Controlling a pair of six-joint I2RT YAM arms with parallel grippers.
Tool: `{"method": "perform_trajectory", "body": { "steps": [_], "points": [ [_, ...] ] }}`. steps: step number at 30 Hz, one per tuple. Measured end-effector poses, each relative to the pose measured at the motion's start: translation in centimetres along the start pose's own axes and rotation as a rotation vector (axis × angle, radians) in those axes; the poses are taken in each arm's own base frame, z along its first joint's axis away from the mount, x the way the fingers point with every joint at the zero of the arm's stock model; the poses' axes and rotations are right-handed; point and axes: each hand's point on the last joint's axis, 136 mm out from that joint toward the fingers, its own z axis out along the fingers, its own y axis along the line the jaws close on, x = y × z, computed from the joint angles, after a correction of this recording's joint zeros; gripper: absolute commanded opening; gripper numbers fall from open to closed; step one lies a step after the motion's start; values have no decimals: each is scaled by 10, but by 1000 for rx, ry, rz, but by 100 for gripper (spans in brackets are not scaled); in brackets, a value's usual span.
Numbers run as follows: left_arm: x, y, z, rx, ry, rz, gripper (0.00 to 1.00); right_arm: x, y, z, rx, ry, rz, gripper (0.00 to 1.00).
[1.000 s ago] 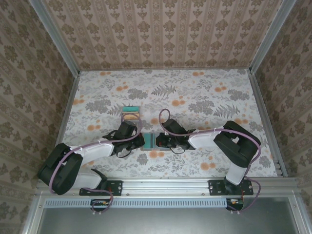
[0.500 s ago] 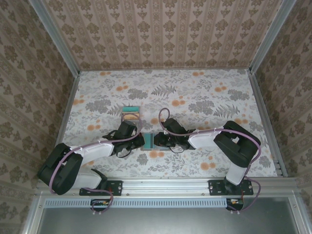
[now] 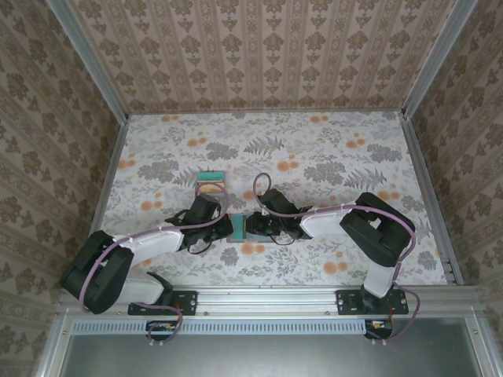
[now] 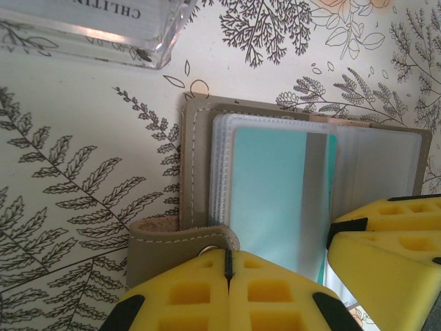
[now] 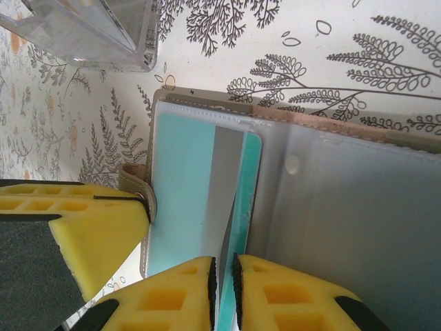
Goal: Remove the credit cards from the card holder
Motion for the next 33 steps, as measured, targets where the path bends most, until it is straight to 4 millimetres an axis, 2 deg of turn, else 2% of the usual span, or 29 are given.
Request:
{"method": "perform_trajectory", "body": {
  "steps": [9,24,29,33],
  "points": [
    [0,0,0,0,0,0,0,0,-5,-2,29,-7,1,20],
    [0,0,0,-1,1,0,0,1,0,2,-6,20,6,18],
    [-1,0,1,-4,2,-1,0,0,-1,3,-9,18,18,0],
    [-1,0,1,-7,2,-1,0,-1,-1,3,-10,14,33,0]
  ]
}}
